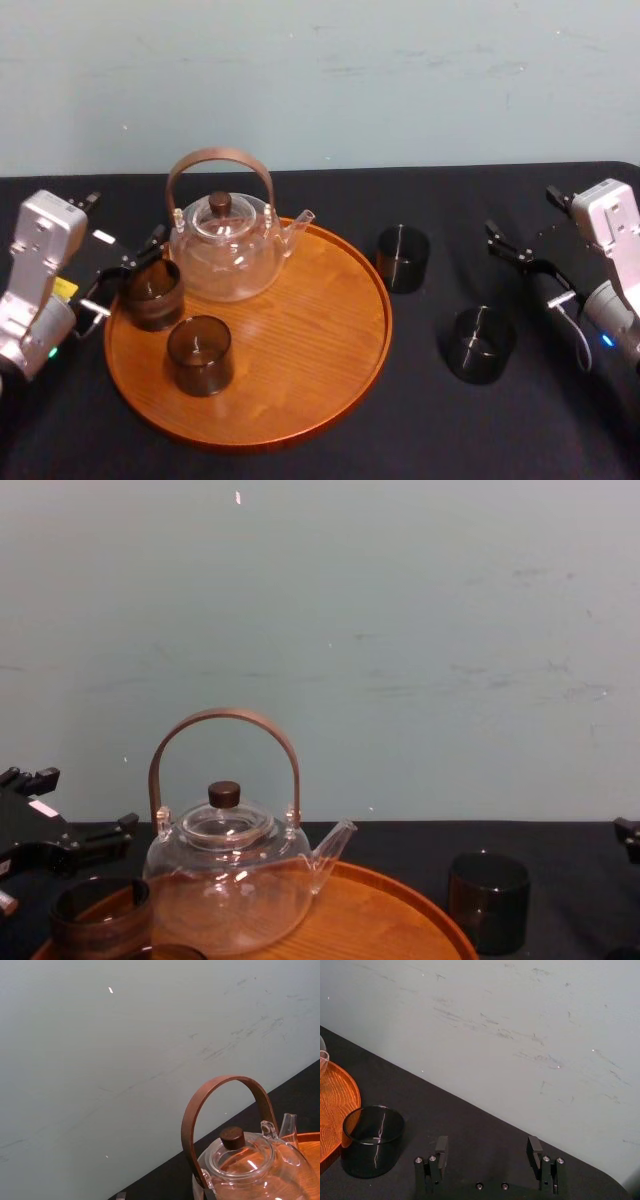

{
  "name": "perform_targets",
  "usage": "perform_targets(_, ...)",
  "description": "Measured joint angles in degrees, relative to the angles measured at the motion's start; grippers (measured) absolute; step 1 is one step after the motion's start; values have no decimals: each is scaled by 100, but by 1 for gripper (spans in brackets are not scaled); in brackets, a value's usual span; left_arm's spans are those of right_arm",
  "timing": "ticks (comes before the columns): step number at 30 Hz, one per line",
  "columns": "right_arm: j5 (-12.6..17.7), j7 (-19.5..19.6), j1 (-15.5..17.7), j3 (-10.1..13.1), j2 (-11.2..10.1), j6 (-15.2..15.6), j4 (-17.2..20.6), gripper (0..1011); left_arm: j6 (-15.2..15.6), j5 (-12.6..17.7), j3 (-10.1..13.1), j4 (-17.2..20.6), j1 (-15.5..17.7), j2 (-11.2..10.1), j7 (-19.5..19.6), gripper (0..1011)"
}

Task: Pick up the glass from the table and place it on the tray.

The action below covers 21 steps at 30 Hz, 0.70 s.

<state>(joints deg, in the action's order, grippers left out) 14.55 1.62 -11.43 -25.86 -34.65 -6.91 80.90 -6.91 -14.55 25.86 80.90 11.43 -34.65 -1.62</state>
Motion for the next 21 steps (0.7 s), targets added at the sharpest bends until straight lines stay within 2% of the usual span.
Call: perform_targets(21, 0, 0, 0, 0, 0, 0, 0, 1002, 0, 0, 0, 0, 0, 0, 0, 1001)
